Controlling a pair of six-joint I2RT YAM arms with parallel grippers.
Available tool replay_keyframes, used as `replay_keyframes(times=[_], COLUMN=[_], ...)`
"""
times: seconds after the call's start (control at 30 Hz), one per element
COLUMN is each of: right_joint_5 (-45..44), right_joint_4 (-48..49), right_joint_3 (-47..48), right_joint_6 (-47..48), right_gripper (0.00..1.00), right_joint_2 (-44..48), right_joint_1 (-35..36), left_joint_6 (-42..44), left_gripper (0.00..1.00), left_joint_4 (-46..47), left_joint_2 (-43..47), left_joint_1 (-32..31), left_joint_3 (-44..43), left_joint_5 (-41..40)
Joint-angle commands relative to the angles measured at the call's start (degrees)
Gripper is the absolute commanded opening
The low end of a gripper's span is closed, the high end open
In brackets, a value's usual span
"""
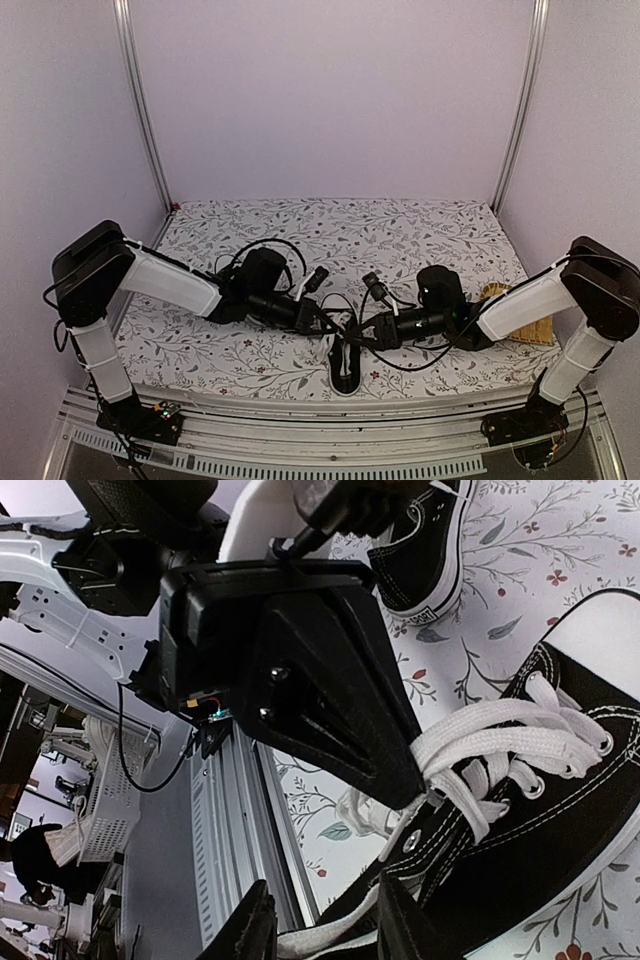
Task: Tie the shoes
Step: Pull the crossed shoelace from the shoe.
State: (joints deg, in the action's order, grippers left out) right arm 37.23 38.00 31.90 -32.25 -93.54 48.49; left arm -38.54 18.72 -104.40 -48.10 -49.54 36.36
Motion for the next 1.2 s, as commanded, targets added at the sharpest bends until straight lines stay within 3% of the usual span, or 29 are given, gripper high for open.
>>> replay_keyframes(times=[0.0, 0.7, 1.0, 1.1, 1.17], right_joint_5=[-0.35, -1.58, -3.97, -4.74, -5.46], right_joint_4=[2.06, 3.56, 4.01, 4.01, 3.89], right_joint_3=[2.2, 3.43, 3.27, 3.36, 3.12], right_joint_6=[-1.27, -3.07, -4.39, -4.73, -4.97], right_gripper=[0.34, 0.27, 0.2, 0.05, 0.02], right_joint_2=[-2.97, -6.35, -7.75, -7.86, -7.68], right_joint_1=[0.47, 1.26, 1.32, 1.26, 1.27], left_joint_6=[-1.34, -3.02, -3.2, -3.12, -3.18], left_gripper=[0.0, 0.0, 0.0, 0.0, 0.0], left_joint_4=[4.72, 6.83, 7.04, 7.03, 7.03], left_joint_2=[0.24, -0.63, -0.54, -0.63, -0.84], left_joint_1=[0.95, 0.98, 0.97, 0.94, 0.97], left_joint_3=[0.32, 0.67, 0.76, 0.85, 0.85], left_joint_5=[3.61, 5.21, 5.22, 5.26, 5.25])
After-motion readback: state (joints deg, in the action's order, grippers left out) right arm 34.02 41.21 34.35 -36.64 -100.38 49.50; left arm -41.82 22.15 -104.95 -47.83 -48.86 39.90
